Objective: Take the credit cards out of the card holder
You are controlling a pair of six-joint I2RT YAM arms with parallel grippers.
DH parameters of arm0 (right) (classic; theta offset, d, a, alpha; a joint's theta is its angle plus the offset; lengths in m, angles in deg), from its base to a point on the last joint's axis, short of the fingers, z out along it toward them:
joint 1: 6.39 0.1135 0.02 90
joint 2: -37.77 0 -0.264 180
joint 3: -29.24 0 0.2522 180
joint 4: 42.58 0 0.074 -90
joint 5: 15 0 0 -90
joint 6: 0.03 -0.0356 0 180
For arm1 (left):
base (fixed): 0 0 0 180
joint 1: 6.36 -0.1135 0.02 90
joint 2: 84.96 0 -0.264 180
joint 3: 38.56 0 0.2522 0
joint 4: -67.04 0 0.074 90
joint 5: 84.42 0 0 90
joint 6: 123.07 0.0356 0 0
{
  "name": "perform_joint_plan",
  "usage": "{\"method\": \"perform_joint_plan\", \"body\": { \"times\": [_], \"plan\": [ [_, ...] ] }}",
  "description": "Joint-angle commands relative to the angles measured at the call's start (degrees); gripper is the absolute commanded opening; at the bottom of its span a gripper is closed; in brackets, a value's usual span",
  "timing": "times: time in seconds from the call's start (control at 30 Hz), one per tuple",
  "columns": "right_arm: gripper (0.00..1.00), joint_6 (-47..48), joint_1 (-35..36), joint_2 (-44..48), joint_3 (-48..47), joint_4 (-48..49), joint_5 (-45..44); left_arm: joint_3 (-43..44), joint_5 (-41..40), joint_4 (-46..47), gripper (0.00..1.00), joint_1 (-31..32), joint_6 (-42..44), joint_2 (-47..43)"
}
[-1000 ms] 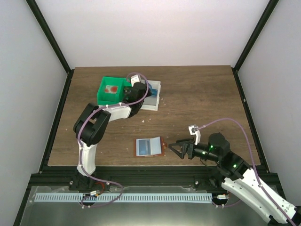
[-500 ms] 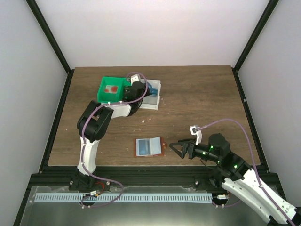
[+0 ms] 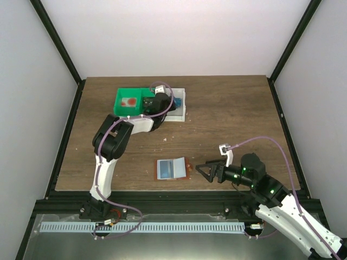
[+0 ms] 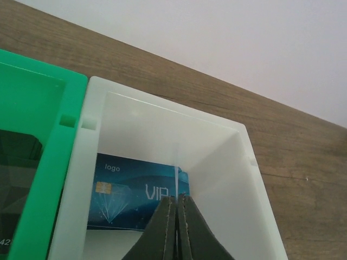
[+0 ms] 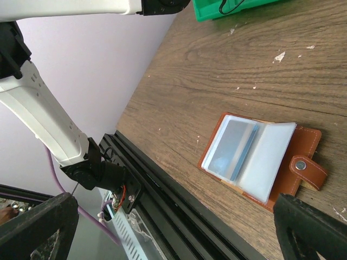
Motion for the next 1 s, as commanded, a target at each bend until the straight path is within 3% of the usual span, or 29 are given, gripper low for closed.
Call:
{"method": "perform_joint_plan", "body": {
  "times": [0.0,0.23,0.4,0.57,0.73,0.87,0.97],
  "plan": [
    [1.0,0.8,-0.2,0.3,-3.0,0.3,0.0,2.0,2.9,-0.7,0.0,-0.1,3.6,0.7],
    [1.0,0.5,-0.2,0.2,-1.4,2.1,-1.3,1.5,3.1,-0.2,0.0,-0.1,1.9,-2.4],
    [1.0,-4.6,-0.2,-4.8,-1.2,4.1,-11.8,-2.0,2.1,-1.3,0.0,0.0,0.3,-7.2],
    [1.0,1.6,-0.2,-16.4,-6.2,10.7,-21.8,-8.5,5.6,-4.6,0.0,-0.1,-4.1,-18.0],
    [0.97,8.0,-0.7,-33.1,-15.5,15.5,-27.1,-17.4,1.5,-9.0,0.0,-0.2,-3.6,-30.4],
    [0.88,12.9,-5.5,-43.6,-19.0,24.5,-21.8,-21.4,3.0,-17.1,0.0,-0.5,-5.0,-39.7],
    [0.78,13.7,-10.5,-51.8,-21.9,30.8,-13.9,-27.0,8.5,-17.2,0.0,-0.6,-5.3,-47.3]
  ]
}}
